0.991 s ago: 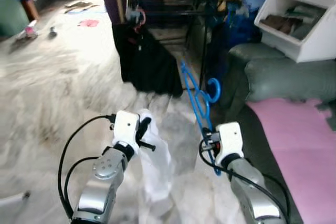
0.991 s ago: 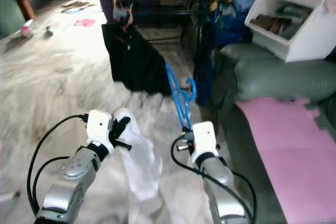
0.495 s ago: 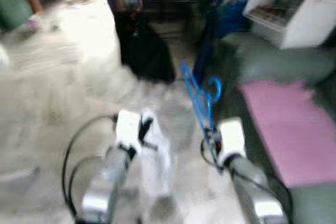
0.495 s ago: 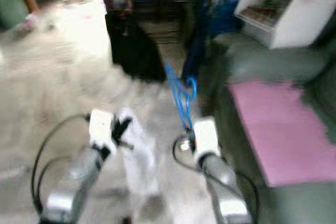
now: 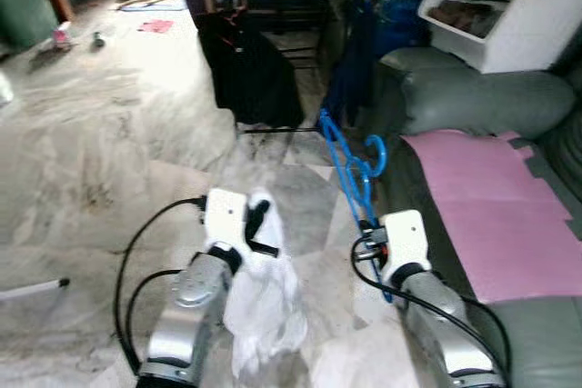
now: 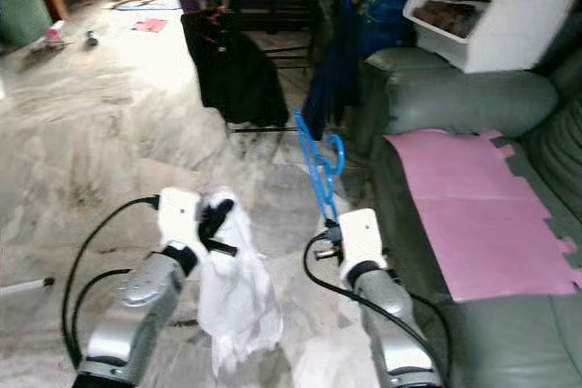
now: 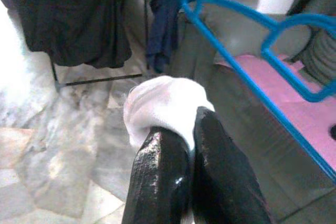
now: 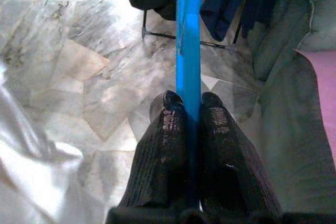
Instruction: Hang hanger
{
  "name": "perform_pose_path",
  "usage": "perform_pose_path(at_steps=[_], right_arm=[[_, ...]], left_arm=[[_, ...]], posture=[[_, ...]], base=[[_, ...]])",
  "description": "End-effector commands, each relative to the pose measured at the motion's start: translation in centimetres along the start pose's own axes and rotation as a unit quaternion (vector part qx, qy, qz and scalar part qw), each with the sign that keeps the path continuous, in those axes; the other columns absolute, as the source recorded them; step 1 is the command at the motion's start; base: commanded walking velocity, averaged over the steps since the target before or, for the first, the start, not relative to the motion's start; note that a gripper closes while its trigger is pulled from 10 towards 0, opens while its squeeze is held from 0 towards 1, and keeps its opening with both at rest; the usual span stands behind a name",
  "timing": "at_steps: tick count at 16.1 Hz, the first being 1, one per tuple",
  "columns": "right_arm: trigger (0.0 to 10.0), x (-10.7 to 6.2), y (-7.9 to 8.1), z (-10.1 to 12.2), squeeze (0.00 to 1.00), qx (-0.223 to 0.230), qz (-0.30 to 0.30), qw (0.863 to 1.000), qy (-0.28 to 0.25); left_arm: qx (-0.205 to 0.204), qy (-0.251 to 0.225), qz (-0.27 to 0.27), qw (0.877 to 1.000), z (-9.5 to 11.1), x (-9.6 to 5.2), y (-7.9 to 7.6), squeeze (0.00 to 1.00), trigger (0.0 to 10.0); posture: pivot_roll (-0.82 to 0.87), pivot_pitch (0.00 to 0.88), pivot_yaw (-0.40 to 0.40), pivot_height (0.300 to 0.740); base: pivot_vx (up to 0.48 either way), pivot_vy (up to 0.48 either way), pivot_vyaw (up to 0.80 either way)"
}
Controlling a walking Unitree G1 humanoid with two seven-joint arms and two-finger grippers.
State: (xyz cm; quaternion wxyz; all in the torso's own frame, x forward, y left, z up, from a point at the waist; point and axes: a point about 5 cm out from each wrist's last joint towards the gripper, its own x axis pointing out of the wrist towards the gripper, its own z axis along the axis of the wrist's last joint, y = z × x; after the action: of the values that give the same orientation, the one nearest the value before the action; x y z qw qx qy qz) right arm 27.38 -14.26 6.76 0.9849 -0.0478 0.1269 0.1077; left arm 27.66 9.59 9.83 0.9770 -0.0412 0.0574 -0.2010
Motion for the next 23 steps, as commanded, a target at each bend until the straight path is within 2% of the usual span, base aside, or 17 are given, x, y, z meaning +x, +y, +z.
perform_pose_path(at_steps=[1,20,23], right_arm=[[10.0,0.15,0.32,0.49,0.00,0.001,0.004,1.000,-0.010],[10.0,0.34,0.74,0.73,0.00,-0.003,0.008,1.000,-0.017],[10.0,0.30,0.69,0.75,0.00,-0.004,0.008,1.000,-0.017]], left_arm=[[0.003,-0.008,0.001,1.000,0.53,0.07,0.32,0.00,10.0],[0.015,-0.004,-0.006,1.000,0.51,0.15,0.19,0.00,10.0],[0.016,-0.005,-0.009,1.000,0.52,0.16,0.15,0.00,10.0]], posture=[[-0.02,0.063,-0.034,0.740],[-0.01,0.068,-0.028,0.740],[-0.01,0.067,-0.028,0.740]], base=[[0.000,0.435,0.00],[0.000,0.348,0.00],[0.000,0.097,0.00]])
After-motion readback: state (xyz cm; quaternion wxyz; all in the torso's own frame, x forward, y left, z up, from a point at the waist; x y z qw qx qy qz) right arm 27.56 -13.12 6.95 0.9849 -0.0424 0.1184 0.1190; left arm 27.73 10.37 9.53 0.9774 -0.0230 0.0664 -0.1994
